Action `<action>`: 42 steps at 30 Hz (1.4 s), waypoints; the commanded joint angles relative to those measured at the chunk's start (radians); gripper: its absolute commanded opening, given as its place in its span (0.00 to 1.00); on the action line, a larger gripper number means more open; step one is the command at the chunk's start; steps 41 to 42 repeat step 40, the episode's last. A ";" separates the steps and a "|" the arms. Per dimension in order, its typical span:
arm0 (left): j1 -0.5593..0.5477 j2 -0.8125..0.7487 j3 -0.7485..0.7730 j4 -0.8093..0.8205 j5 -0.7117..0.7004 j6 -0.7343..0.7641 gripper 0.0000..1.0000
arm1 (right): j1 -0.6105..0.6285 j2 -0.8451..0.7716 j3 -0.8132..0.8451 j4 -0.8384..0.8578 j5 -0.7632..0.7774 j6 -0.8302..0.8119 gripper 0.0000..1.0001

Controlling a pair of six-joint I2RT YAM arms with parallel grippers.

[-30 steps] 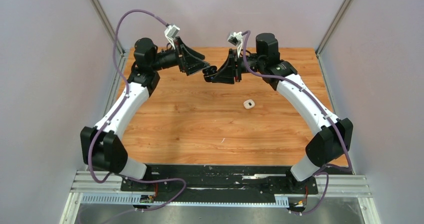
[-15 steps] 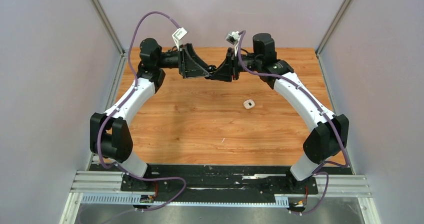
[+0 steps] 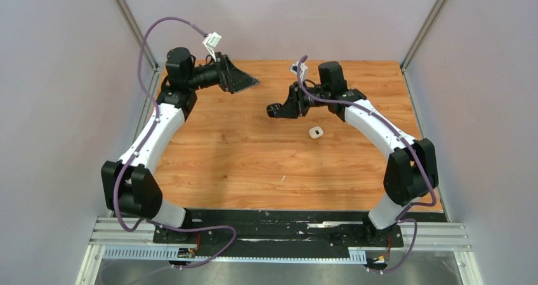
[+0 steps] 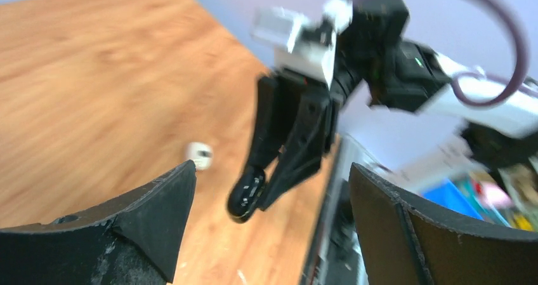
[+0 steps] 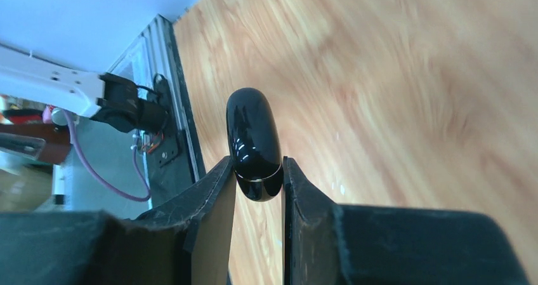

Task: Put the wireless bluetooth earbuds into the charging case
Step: Place the charging case at the center of the board, then reset both arms

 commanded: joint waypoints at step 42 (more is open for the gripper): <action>0.039 -0.188 -0.099 -0.611 -0.954 0.733 1.00 | -0.164 -0.115 0.012 -0.244 0.745 0.077 1.00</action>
